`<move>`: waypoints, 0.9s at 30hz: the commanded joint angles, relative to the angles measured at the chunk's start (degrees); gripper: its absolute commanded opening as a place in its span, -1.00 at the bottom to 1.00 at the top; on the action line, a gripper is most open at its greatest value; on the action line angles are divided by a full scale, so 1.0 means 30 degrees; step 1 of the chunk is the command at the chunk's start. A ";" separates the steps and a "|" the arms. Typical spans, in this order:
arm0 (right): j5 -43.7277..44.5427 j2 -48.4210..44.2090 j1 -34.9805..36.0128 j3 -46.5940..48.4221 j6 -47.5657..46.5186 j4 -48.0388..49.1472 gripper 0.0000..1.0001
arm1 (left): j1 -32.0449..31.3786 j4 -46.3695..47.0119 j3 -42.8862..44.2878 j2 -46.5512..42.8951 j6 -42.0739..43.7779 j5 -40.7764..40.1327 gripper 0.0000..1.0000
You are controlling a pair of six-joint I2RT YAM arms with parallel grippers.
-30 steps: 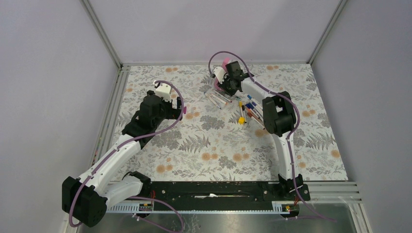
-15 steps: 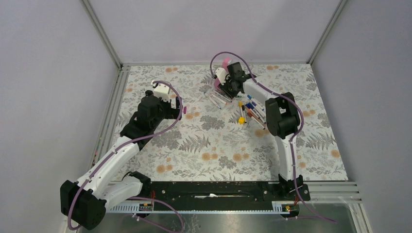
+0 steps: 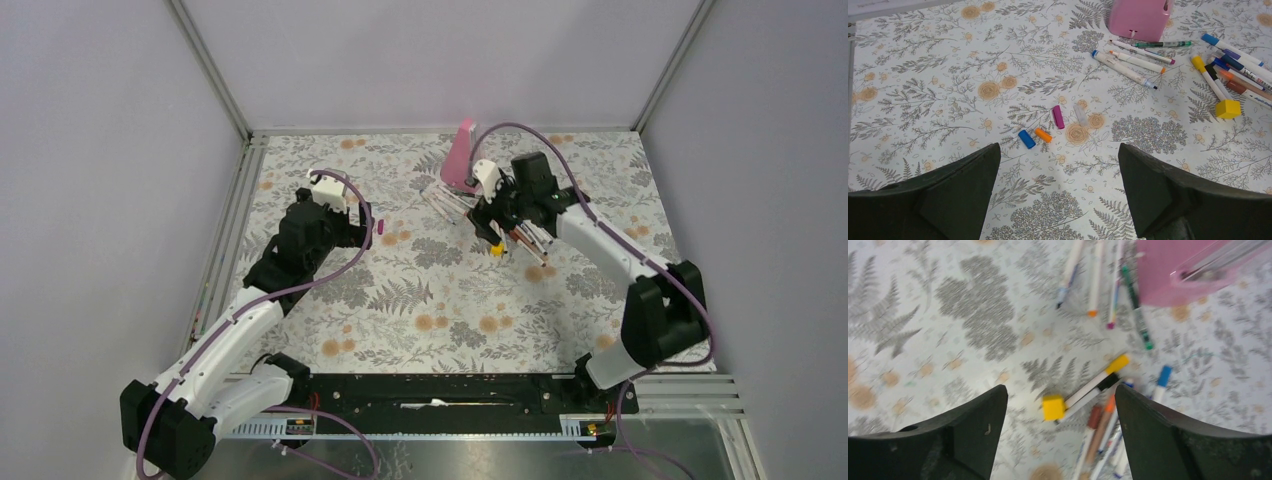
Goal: Open the pen caps
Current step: Place the pen at the center of the board, then pick up the pen from the center of the board.
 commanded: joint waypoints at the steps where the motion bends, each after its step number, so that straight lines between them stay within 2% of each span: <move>1: -0.4492 -0.2883 -0.1769 -0.3614 0.1019 0.1143 0.78 | 0.0052 0.1194 -0.0061 -0.0468 0.0069 -0.0109 0.98; 4: -0.8946 -0.4467 -0.4697 -0.6702 0.4238 0.4320 0.81 | 0.0061 0.1223 -0.0100 -0.0445 0.0097 -0.0198 0.98; 7: -1.0337 -0.5974 -0.7029 -0.9390 0.6932 0.8282 0.86 | 0.0062 0.1216 -0.0102 -0.0343 0.0100 -0.0256 0.98; 10: -1.0518 -0.6486 -0.8426 -1.0824 0.7812 0.9495 0.90 | 0.0061 0.1207 -0.0093 -0.0255 0.0098 -0.0246 0.98; 15: -1.0169 -0.6480 -0.9666 -1.1521 0.7578 0.9581 0.91 | 0.0061 0.1207 -0.0123 -0.0171 0.0110 -0.0275 0.98; 21: -1.0290 -0.5015 -0.9698 -1.0478 0.6222 0.7531 0.83 | 0.0061 0.1219 -0.0092 -0.0073 0.0124 -0.0209 0.98; 23: -0.9814 -0.4265 -0.9696 -0.9978 0.5756 0.6947 0.74 | 0.0061 0.1208 -0.0087 -0.0102 0.0127 -0.0216 0.98; 27: -0.9101 -0.3046 -0.9674 -0.8766 0.4911 0.5423 0.43 | 0.0061 0.1204 -0.0102 -0.0062 0.0113 -0.0137 0.98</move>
